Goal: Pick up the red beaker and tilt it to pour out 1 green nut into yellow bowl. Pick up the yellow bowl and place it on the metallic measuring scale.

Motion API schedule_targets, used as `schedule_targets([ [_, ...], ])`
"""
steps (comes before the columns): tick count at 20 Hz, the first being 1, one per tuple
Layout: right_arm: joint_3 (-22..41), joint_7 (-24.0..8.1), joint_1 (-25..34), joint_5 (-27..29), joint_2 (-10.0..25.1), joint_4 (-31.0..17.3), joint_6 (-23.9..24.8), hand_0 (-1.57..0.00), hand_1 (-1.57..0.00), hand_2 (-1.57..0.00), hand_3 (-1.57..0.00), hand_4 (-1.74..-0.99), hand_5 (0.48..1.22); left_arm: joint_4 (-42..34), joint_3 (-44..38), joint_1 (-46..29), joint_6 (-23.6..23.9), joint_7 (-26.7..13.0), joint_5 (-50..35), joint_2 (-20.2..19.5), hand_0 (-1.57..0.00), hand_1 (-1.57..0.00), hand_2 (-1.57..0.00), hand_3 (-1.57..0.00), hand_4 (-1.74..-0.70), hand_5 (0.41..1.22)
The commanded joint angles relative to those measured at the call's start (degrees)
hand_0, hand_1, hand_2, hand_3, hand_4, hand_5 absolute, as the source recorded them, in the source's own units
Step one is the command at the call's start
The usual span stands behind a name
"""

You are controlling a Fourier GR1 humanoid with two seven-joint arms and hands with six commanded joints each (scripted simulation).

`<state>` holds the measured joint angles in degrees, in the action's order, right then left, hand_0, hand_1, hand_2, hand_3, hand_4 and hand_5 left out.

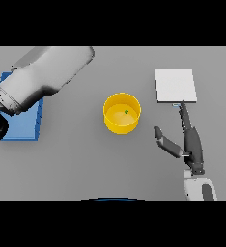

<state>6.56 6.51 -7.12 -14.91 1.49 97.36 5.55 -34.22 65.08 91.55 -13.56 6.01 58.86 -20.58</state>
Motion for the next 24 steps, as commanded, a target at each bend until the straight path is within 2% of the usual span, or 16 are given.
schedule_targets([
  [1,-0.37,-0.49,0.34,0.9,0.13,0.07,-0.49,0.0,0.0,0.0,0.0,-1.182,0.593,2.24,-1.8,1.02,-0.12,-1.71,-1.45,0.04,-1.57,-1.57,-1.51,-1.3,-1.71,1.221],
  [3,-0.4,-0.64,0.48,1.92,-0.19,0.44,-0.99,0.0,0.0,0.0,0.0,-1.193,0.597,6.43,-6.77,2.55,-0.62,-2.9,-6.48,-1.37,-1.57,-1.57,-1.53,-1.4,-1.72,1.221],
  [7,-0.6,0.06,1.18,2.26,0.12,-1.22,-1.45,0.0,0.0,0.0,0.0,-1.222,0.592,13.84,-19.15,-0.41,3.28,-10.57,-19.73,-5.95,-1.57,-1.57,-1.56,-1.36,-1.73,1.221],
  [11,-1.31,0.87,2.17,3.12,0.75,-2.92,-2.04,0.0,0.0,0.0,0.0,-1.22,0.587,14.37,-28.01,-5.93,8.54,-11.22,-31.95,-11.54,-1.57,-1.57,-1.56,-1.41,-1.74,1.221],
  [12,-1.34,1.9,1.86,3.01,1.2,-2.8,-2.18,0.0,0.0,0.0,0.0,-1.222,0.586,13.55,-29.92,-8.26,10.15,-10.46,-35.03,-13.18,-1.57,-1.57,-1.57,-1.43,-1.74,1.221],
  [13,-0.91,2.23,1.86,2.81,1.25,-2.53,-2.48,0.0,0.0,0.0,0.0,-1.226,0.587,12.21,-31.64,-10.87,11.54,-12.2,-37.98,-14.67,-1.57,-1.57,-1.57,-1.43,-1.74,1.221],
  [14,-1.18,2.48,1.89,2.76,1.8,-2.25,-2.48,0.0,0.0,0.0,0.0,-1.223,0.591,10.68,-32.49,-12.83,13.26,-15.75,-39.81,-15.62,-1.57,-1.57,-1.57,-1.41,-1.74,1.221],
  [16,-1.32,1.95,2.31,2.49,2.06,-3.19,-2.36,0.0,0.0,0.0,0.0,-1.217,0.599,6.18,-35.2,-19.08,18.11,-18.62,-44.95,-18.17,-1.57,-1.57,-1.57,-1.43,-1.74,1.221],
  [18,-0.34,1.85,1.76,1.39,1.91,-2.86,-2.36,0.0,0.0,0.0,0.0,-1.212,0.61,-0.43,-36.8,-25.94,22.08,-22.22,-49.34,-20.45,-1.57,-1.57,-1.57,-1.45,-1.74,1.221],
  [22,-0.07,1.34,1.82,0.55,2.65,-2.19,-2.46,0.0,0.0,0.0,0.0,-1.21,0.649,-14.4,-37.6,-38.85,29.38,-32.62,-55.53,-23.69,-1.57,-1.57,-1.57,-1.45,-1.74,1.221],
  [24,0.0,1.1,1.33,0.45,3.04,-2.22,-2.8,0.0,0.0,0.0,0.0,-1.206,0.657,-20.25,-37.29,-44.66,33.02,-35.26,-57.48,-24.86,-1.57,-1.57,-1.57,-1.45,-1.74,1.221],
])
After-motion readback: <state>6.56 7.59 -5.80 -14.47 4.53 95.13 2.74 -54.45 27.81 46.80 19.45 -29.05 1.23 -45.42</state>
